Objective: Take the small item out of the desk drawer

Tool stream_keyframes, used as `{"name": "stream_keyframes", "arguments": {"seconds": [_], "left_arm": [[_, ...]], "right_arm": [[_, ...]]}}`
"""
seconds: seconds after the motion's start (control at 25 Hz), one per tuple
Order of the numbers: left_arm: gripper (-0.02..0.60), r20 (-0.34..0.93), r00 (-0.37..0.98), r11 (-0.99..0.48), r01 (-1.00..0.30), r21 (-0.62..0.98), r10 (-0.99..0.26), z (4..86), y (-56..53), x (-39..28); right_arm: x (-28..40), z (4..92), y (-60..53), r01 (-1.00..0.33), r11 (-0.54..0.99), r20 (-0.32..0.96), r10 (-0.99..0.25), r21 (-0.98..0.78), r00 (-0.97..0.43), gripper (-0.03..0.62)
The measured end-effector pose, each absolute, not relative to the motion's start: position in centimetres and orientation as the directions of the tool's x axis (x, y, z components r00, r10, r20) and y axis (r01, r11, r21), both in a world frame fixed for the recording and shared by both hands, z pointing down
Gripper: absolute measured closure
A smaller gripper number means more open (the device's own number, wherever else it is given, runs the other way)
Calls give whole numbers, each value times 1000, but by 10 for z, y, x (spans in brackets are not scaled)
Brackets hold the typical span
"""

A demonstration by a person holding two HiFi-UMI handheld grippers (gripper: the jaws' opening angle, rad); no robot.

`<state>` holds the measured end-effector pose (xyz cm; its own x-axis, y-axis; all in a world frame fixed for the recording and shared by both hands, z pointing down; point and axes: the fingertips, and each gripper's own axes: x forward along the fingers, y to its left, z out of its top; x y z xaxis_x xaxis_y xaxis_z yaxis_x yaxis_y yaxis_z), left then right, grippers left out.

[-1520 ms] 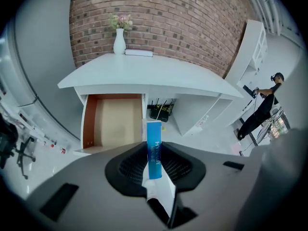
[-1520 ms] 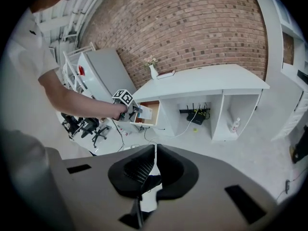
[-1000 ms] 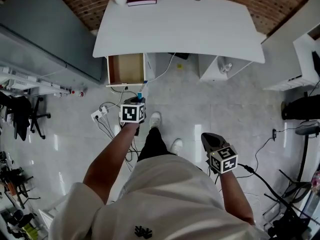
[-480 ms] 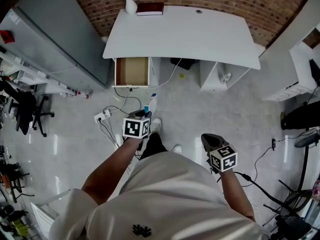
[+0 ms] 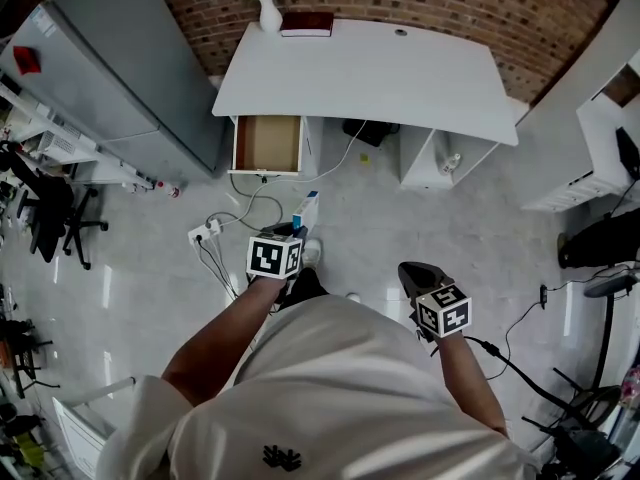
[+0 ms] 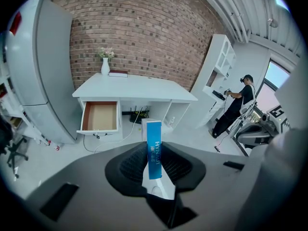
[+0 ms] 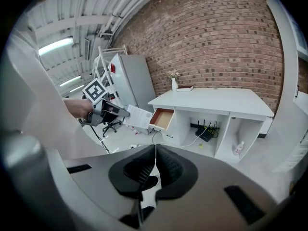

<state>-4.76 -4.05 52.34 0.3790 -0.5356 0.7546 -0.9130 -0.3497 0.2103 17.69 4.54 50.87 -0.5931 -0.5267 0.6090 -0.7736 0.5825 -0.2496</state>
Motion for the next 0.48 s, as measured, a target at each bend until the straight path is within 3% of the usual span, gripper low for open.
{"name": "stream_keyframes", "arguments": {"seconds": [0.48], "left_arm": [[486,748,370,-323,-921,218,-551,516,-26,-56]], "right_arm": [[170,497,47,-755,610,592,-525,-240,-612,562]]}}
